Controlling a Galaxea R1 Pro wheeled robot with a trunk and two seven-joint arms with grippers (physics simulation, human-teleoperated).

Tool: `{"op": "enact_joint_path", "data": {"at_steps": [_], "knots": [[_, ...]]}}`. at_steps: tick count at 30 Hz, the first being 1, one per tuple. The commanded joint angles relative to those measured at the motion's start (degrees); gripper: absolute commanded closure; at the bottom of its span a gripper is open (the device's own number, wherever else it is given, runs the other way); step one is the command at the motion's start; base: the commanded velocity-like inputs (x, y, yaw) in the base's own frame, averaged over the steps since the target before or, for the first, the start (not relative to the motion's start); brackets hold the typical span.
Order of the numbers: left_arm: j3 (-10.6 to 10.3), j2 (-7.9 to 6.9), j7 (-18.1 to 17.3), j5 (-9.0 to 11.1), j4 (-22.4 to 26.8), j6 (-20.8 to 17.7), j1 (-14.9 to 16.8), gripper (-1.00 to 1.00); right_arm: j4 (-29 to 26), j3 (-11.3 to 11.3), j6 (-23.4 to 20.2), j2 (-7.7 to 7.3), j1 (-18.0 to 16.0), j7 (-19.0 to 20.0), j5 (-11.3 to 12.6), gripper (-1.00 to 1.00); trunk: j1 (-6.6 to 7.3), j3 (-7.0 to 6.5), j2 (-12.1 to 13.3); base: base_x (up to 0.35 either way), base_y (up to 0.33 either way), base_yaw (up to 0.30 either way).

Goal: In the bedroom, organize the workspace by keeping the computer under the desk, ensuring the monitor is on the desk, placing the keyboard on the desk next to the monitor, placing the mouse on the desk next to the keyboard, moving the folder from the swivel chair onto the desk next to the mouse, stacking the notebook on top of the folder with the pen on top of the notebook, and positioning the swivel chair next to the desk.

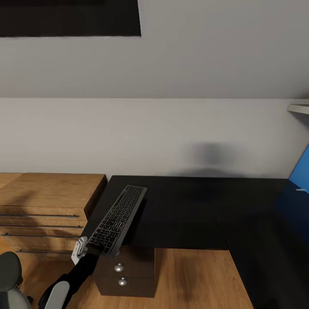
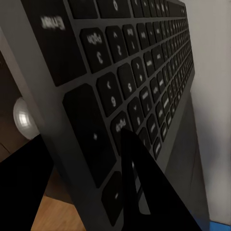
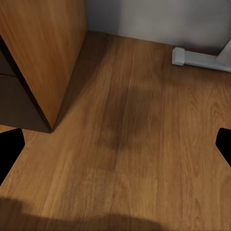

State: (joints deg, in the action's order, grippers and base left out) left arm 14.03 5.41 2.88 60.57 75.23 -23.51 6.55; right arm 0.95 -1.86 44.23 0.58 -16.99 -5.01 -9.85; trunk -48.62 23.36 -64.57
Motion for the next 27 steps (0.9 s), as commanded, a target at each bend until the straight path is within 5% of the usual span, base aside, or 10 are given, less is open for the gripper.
{"op": "enact_joint_path", "data": {"at_steps": [1,20,27], "knots": [[0.14,0.09,0.33,0.68,0.09,-0.4,0.04,1.0,0.1,-0.16,0.15,0.0,-0.06,-0.54,-0.44,-1.0,-0.23,0.25,-0.46,0.0,0.0,0.0],[0.12,0.13,0.29,0.69,0.0,-0.4,0.04,1.0,0.1,-0.07,0.15,-0.15,-0.06,-0.61,-0.44,-1.0,-4.4,3.66,-8.08,0.0,0.0,0.0],[0.12,0.13,0.28,0.69,0.0,-0.4,0.04,1.0,0.1,-0.07,0.17,-0.21,-0.06,-0.66,-0.44,-1.0,-4.4,3.66,-8.08,0.0,0.0,0.0]]}}
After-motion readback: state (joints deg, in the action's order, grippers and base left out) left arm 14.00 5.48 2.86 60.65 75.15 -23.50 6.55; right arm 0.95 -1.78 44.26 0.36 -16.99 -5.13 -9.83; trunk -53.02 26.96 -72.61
